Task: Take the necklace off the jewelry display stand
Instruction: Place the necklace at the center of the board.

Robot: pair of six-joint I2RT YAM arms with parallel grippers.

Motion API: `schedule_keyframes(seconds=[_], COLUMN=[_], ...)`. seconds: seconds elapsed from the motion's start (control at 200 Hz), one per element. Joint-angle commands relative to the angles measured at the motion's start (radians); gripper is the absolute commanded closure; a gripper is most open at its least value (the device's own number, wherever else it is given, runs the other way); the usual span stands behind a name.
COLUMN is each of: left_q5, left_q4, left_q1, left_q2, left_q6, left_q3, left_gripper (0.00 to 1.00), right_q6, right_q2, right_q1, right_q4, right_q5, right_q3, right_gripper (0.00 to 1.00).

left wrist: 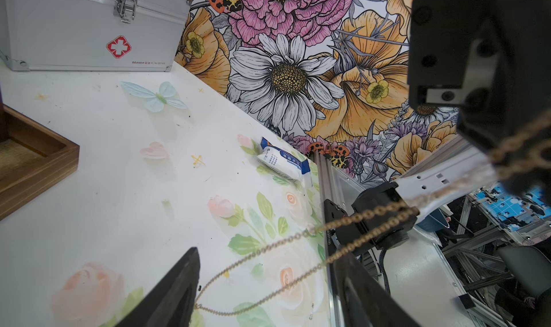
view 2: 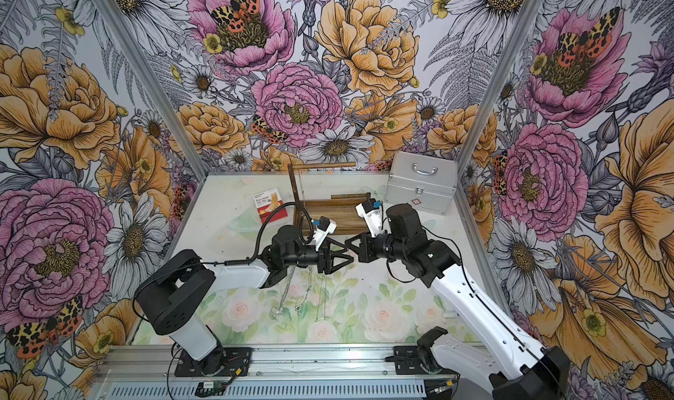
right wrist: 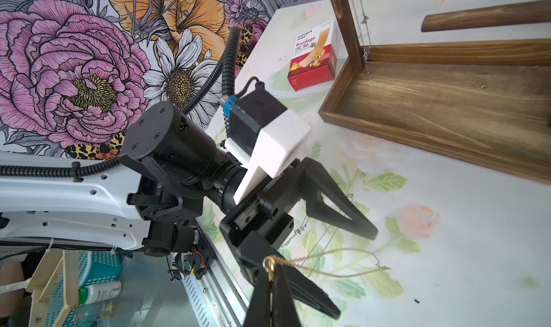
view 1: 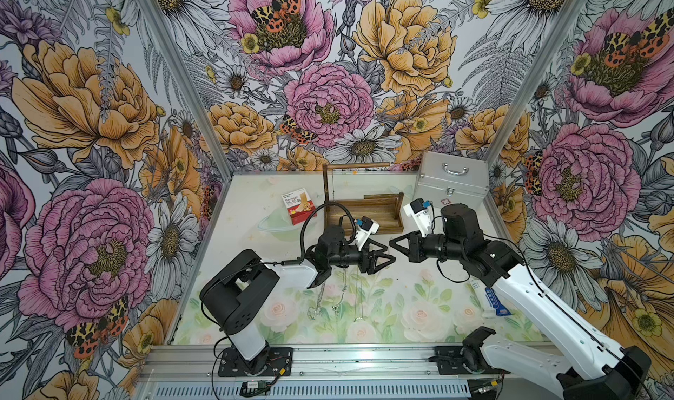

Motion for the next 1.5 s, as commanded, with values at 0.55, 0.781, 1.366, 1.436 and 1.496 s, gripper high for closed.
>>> schedule_keyframes(seconds=[0.55, 0.781, 1.366, 1.436, 1.496], left_q5=[0.031, 0.049, 0.036, 0.036, 0.037], left_q4=[-0.002, -0.002, 0.006, 0.007, 0.007], left_q1=[-0.020, -0.032, -0.038, -0.040, -0.042], left_q2=[0.071, 0.124, 0.195, 0.196, 0.197], left_q6=[-0.019, -0.043, -0.055, -0.058, -0.058], left_q3=[0.058, 0.097, 0.094, 0.095, 0.097], left_gripper=[0.35, 0.48, 0.70, 0.72, 0.77], right_q6=[-0.011, -0.011, -0.020, -0.022, -0.024], right_q2=[-0.031, -0.034, -0.035, -0.032, -0.032], right_q1=[0.005, 0.005, 0.006, 0.005, 0.005], right_q4=[-0.011, -0.016, -0.044, -0.046, -0.048], right_q5=[0.003, 0.004, 0.014, 0.014, 0.016], right_q3=[0.044, 0.046, 0.083, 0.088, 0.087], right_gripper=[1.00, 1.00, 1.00, 1.00, 1.00])
